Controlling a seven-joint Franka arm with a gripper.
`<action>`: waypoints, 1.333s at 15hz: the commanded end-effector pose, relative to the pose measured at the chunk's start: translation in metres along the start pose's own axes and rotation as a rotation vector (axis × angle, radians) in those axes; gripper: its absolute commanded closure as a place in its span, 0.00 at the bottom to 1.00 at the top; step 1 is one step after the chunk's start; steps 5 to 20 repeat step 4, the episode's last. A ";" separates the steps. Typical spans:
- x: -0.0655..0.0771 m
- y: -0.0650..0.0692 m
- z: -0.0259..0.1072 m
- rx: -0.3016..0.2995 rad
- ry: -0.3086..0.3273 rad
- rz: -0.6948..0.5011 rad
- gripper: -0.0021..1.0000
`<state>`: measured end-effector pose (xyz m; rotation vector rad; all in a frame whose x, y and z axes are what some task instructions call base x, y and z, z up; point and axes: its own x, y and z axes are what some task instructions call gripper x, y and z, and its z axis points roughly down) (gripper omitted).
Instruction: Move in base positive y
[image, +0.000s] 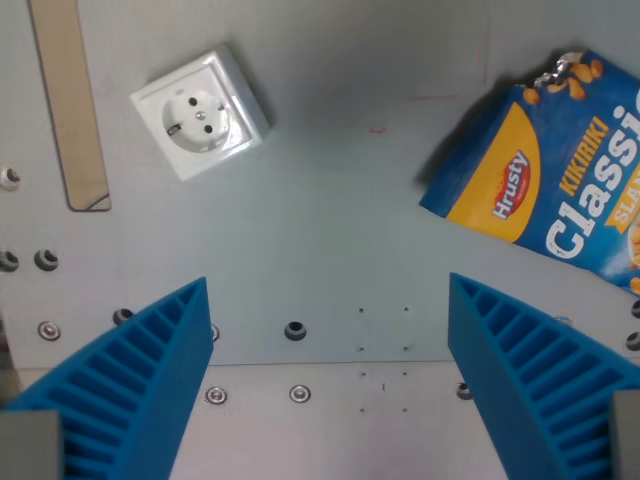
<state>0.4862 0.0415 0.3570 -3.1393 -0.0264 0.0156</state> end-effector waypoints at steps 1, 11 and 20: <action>0.001 -0.013 -0.002 -0.003 0.005 0.019 0.00; 0.002 -0.028 -0.002 -0.003 0.005 0.019 0.00; 0.002 -0.028 -0.002 -0.003 0.005 0.019 0.00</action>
